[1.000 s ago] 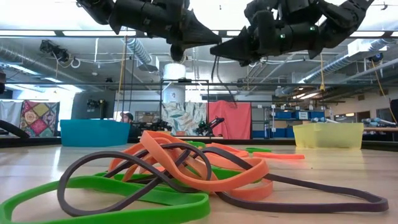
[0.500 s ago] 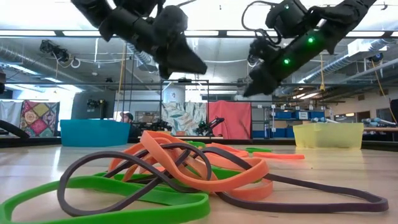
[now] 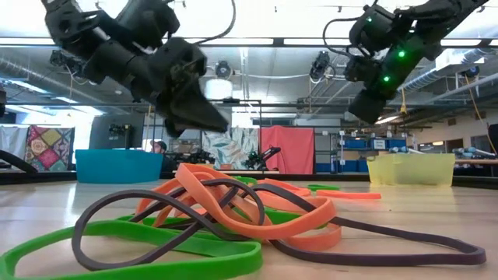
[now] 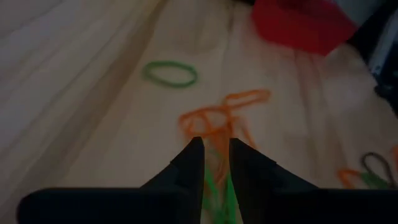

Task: Sort rubber bands into baskets
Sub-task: Put the brown rubber band into the yellow bin

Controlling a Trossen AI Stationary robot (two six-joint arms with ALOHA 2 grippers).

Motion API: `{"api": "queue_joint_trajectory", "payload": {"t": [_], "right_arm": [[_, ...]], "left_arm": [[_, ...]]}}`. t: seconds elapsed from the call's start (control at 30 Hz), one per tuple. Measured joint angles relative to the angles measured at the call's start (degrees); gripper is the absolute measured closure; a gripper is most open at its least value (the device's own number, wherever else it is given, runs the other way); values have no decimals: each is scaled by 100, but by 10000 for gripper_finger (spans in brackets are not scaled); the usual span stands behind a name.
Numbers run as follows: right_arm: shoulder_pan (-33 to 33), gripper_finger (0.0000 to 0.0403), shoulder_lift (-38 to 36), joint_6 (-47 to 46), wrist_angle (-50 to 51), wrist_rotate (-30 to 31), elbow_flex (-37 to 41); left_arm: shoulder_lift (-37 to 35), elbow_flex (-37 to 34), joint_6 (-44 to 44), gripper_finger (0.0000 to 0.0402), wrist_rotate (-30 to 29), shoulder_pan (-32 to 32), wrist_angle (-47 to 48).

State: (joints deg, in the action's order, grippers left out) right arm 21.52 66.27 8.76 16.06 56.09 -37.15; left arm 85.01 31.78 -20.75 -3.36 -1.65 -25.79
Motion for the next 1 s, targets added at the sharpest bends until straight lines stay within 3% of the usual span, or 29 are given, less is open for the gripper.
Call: {"api": "queue_joint_trajectory", "payload": {"t": [0.23,0.47,0.77,1.0], "right_arm": [[560,393,-201,-765,947,0,0],[1080,347,-210,-1478,1568,-1421,0],[1198,267,-210,-1737,1847,-1808,0],[1232,212,-210,-2086,2412,-3045,0]], "left_arm": [[-2,-407,-579,321,-511,-100,-161],[-2,-423,-695,321,-516,-110,-169],[18,-423,-675,321,-505,-110,-122],[265,-423,-1233,321,-500,-110,200]]}}
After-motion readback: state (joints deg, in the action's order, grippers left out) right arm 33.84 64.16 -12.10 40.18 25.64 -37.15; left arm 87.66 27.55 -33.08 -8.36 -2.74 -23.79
